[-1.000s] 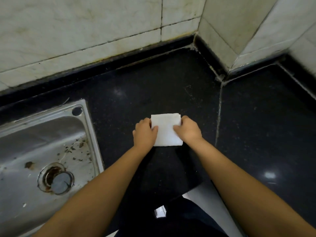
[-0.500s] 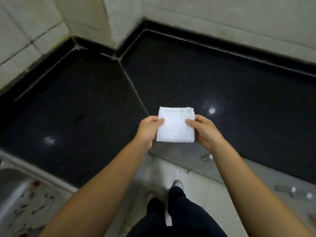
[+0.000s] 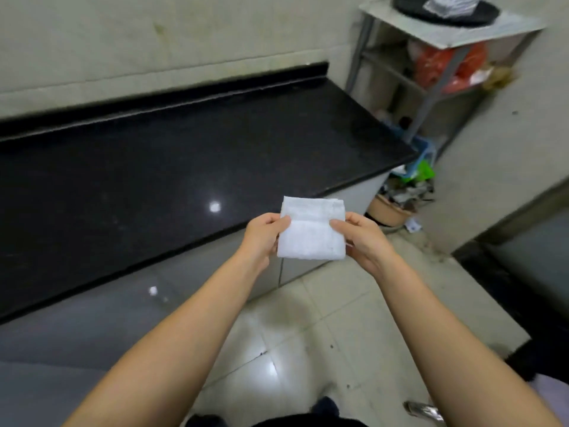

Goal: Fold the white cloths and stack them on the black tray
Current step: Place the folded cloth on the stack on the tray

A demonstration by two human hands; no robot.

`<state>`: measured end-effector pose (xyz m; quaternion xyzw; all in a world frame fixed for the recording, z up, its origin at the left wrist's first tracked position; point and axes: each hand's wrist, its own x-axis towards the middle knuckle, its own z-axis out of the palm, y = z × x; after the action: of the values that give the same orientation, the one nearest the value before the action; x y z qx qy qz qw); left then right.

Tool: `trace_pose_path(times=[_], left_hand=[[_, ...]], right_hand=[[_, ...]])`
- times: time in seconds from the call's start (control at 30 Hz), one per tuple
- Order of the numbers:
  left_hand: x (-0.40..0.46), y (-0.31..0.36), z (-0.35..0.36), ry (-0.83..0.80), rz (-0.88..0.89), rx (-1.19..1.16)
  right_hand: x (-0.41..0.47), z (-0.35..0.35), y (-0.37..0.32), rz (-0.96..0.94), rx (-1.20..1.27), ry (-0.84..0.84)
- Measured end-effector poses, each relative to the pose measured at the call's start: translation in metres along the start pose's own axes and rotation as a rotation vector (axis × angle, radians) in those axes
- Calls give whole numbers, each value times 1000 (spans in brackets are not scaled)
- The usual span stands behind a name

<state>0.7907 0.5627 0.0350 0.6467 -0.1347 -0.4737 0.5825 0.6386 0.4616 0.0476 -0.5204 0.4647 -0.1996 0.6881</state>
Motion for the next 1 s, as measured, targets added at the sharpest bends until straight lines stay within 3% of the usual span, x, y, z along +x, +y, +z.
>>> trace_pose_path(times=[0.13,0.27,0.73,1.0], left_hand=[[17,0,132,-113,-5,35],[43,25,214,-170,44,89],[285,191,419,-282,247,112],[409,332,507,-191,476,215]], right_hand=[[9,-126,-16,-17,31,117],[34,-204,-48,-54,52,162],[281,-365,-245,-308,-20,252],[422,-428,-400,-519,-203,223]])
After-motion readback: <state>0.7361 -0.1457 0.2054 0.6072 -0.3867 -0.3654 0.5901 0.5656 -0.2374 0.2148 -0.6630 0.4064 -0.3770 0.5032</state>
